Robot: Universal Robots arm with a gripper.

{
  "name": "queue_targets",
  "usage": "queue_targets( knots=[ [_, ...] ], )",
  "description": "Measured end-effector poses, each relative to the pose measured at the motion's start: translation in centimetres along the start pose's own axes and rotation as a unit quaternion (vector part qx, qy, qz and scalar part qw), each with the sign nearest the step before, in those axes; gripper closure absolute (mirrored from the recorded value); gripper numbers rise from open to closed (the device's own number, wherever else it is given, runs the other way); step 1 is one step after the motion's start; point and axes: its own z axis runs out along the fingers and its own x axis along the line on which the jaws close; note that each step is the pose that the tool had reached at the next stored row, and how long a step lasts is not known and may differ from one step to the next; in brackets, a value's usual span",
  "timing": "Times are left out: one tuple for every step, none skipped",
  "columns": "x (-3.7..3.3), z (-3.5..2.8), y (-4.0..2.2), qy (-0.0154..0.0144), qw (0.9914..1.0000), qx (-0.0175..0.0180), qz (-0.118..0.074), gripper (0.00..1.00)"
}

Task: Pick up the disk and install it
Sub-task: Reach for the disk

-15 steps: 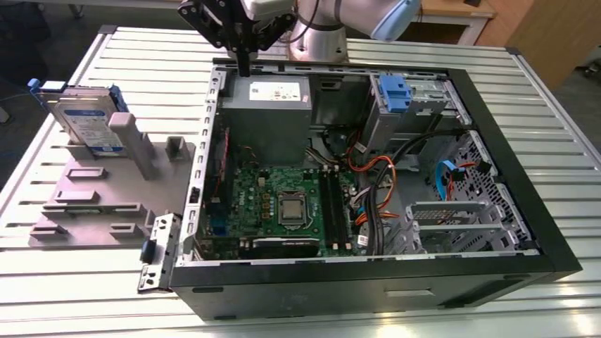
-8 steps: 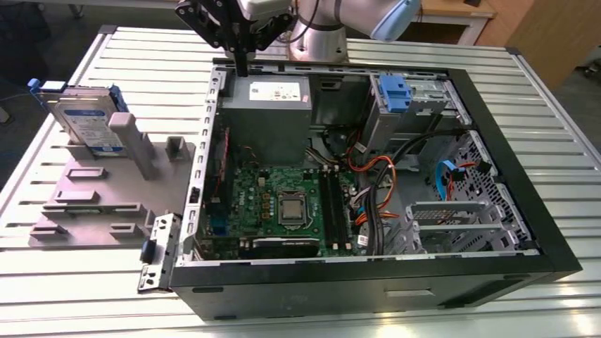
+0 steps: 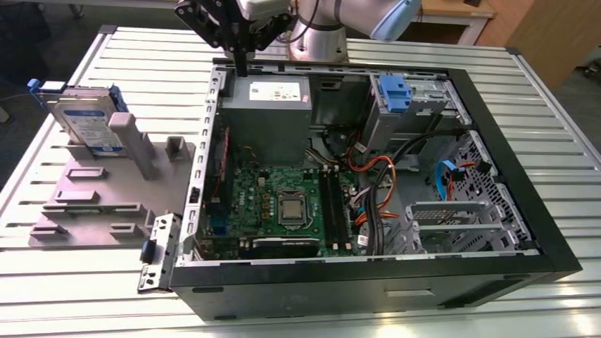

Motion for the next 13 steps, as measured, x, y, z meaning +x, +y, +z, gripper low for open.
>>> queue_targets(
  knots=[
    [0.09, 0.00, -0.01, 0.0000, 1.00000, 0.0000, 0.000, 0.89],
    [0.21, 0.01, -0.02, -0.0001, 1.00000, -0.0001, 0.000, 0.89],
    [0.37, 0.01, -0.02, 0.0000, 1.00000, 0.0000, 0.000, 0.89],
    [0.57, 0.02, -0.03, 0.0000, 1.00000, 0.0000, 0.000, 0.89],
    [0.81, 0.02, -0.04, 0.0000, 1.00000, 0.0000, 0.000, 0.89],
    [1.07, 0.03, -0.05, 0.0000, 1.00000, -0.0001, 0.000, 0.89],
    [1.34, 0.04, -0.05, 0.0000, 1.00000, 0.0000, 0.000, 0.89],
    [1.62, 0.04, -0.06, 0.0000, 1.00000, 0.0000, 0.000, 0.89],
    [1.91, 0.04, -0.07, 0.0000, 1.00000, 0.0000, 0.000, 0.89],
    [2.19, 0.04, -0.07, 0.0000, 1.00000, 0.0000, 0.000, 0.89],
    [2.49, 0.05, -0.08, 0.0000, 1.00000, 0.0000, 0.000, 0.89],
    [2.80, 0.05, -0.09, 0.0000, 1.00000, 0.0000, 0.000, 0.89],
    [3.11, 0.06, -0.10, 0.0000, 1.00000, 0.0000, 0.000, 0.89]
  ],
)
